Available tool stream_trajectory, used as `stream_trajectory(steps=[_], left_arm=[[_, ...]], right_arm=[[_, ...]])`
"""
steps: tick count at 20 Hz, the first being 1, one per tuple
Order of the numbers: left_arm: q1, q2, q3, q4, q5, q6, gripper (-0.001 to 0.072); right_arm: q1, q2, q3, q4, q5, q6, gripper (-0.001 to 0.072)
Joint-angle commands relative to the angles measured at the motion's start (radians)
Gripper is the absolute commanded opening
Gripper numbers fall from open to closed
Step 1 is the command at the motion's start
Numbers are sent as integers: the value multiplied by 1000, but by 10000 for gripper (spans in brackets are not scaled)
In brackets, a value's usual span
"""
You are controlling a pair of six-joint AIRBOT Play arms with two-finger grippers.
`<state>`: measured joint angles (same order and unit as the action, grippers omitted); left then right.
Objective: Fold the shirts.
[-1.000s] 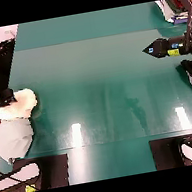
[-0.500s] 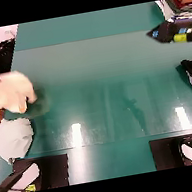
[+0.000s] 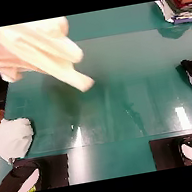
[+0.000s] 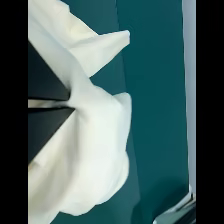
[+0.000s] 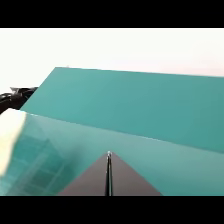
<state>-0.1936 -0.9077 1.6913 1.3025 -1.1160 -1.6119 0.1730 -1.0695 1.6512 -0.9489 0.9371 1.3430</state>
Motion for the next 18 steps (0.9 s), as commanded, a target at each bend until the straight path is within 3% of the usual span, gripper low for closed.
stream_trajectory(steps=[1, 7, 8, 9, 13, 15, 18], left_arm=[[-179, -68, -7, 2, -6, -65, 22], [-539, -306, -175, -16, 1, -83, 26], [-583, -348, -196, -31, 0, -83, 236], [-617, -388, -209, -37, 0, -83, 574], [-576, -431, -188, 88, 11, -37, 599], [-453, -428, -145, 190, -43, -37, 599], [-218, -428, -163, 161, -90, -27, 599]], right_arm=[[0, -45, 92, -21, 82, -2, 18], [0, -91, 119, -21, 204, -2, 18], [0, -90, 119, -21, 211, -2, 18], [0, -90, 119, -21, 211, -2, 18], [0, -90, 119, -21, 215, -2, 18], [0, -90, 119, -21, 216, -2, 18], [0, -90, 119, -21, 217, -2, 18]])
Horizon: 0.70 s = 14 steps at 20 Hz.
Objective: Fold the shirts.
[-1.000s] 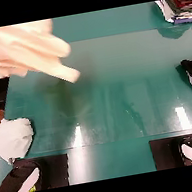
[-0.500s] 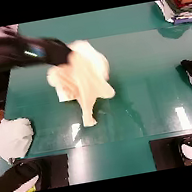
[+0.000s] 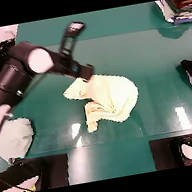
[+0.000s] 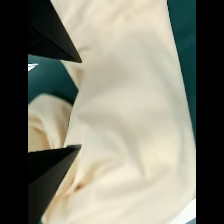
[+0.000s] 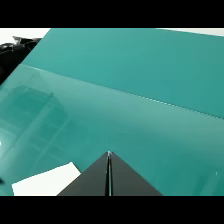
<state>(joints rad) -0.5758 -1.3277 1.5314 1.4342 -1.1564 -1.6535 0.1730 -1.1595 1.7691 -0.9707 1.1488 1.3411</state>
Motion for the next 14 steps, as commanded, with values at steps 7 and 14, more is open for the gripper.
stream_trajectory(steps=[7, 14], left_arm=[[474, -46, -365, -329, 40, 148, 599], [463, -121, -492, -579, 113, 222, 599]], right_arm=[[0, 0, 1, 0, 6, 1, 18], [0, 0, 0, -1, 5, 0, 18]])
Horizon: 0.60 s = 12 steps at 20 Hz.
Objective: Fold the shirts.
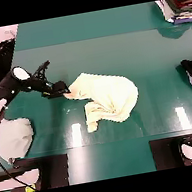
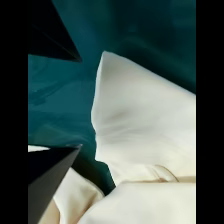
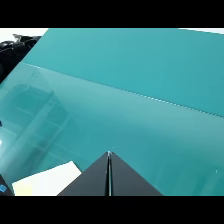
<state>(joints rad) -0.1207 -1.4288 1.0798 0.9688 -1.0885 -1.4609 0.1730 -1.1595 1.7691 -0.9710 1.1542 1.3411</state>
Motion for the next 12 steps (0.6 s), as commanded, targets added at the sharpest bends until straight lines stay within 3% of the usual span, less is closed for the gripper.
stream_trajectory(steps=[1, 8, 9, 10, 11, 12], left_arm=[[6, -22, -40, -133, 62, 30, 599], [-71, -51, -39, -178, 244, 28, 597], [-72, -51, -39, -193, 271, 28, 488], [-68, -50, -37, -200, 286, 29, 172], [-61, -49, -25, -195, 283, 29, 33], [-47, -49, 0, -191, 258, 29, 24]], right_arm=[[0, 0, 0, 0, 0, 1, 18], [2, 0, -1, 0, 5, 1, 18], [2, 0, -1, -2, 15, 1, 18], [2, 0, -1, -11, 39, 3, 18], [2, -1, -1, -59, 79, 29, 18], [2, 1, -15, -119, 125, 65, 18]])
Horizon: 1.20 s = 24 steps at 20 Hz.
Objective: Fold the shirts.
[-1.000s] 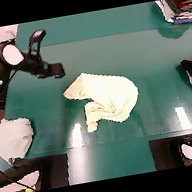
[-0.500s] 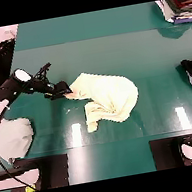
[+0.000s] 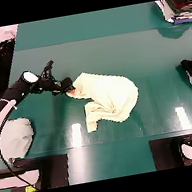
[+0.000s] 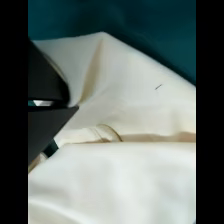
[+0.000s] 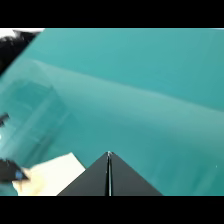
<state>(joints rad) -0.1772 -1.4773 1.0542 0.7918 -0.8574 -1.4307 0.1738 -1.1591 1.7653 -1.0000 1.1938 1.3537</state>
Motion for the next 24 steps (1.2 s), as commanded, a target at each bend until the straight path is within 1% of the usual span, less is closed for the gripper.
stream_trajectory(steps=[1, 3, 6, 7, 8, 9, 11, 12, 14, 16, 17, 22, 23, 24], left_arm=[[29, 4, 60, -5, -6, 3, 23], [69, 29, 139, 22, -51, 40, 23], [122, 77, 248, 64, -104, 52, 24], [128, 87, 269, 77, -113, 53, 24], [128, 94, 290, 107, -121, 53, 24], [128, 96, 299, 112, -130, 53, 24], [128, 97, 298, 112, -133, 52, 24], [128, 97, 298, 114, -133, 52, 24], [128, 97, 298, 114, -141, 52, 24], [128, 97, 298, 120, -156, 52, 24], [128, 97, 298, 123, -158, 52, 24], [128, 97, 298, 123, -158, 52, 25], [128, 97, 298, 123, -159, 52, 24], [128, 97, 298, 123, -161, 52, 24]], right_arm=[[0, 11, -51, -133, 124, 81, 18], [-1, 50, -194, -201, 172, 102, 18], [0, 114, -514, -194, 169, 120, 21], [5, 124, -619, -173, 166, 131, 115], [5, 126, -725, -140, 163, 131, 344], [5, 116, -817, -92, 151, 131, 462], [5, 74, -981, 61, 73, 127, 457], [5, 43, -1038, 155, 25, 82, 440], [5, -28, -1115, 359, -78, -27, 434], [8, -92, -1133, 484, -139, -100, 434], [19, -123, -1128, 512, -158, -114, 434], [125, -252, -1006, 508, -209, -116, 424], [139, -274, -979, 505, -211, -116, 376], [150, -294, -953, 494, -206, -116, 158]])
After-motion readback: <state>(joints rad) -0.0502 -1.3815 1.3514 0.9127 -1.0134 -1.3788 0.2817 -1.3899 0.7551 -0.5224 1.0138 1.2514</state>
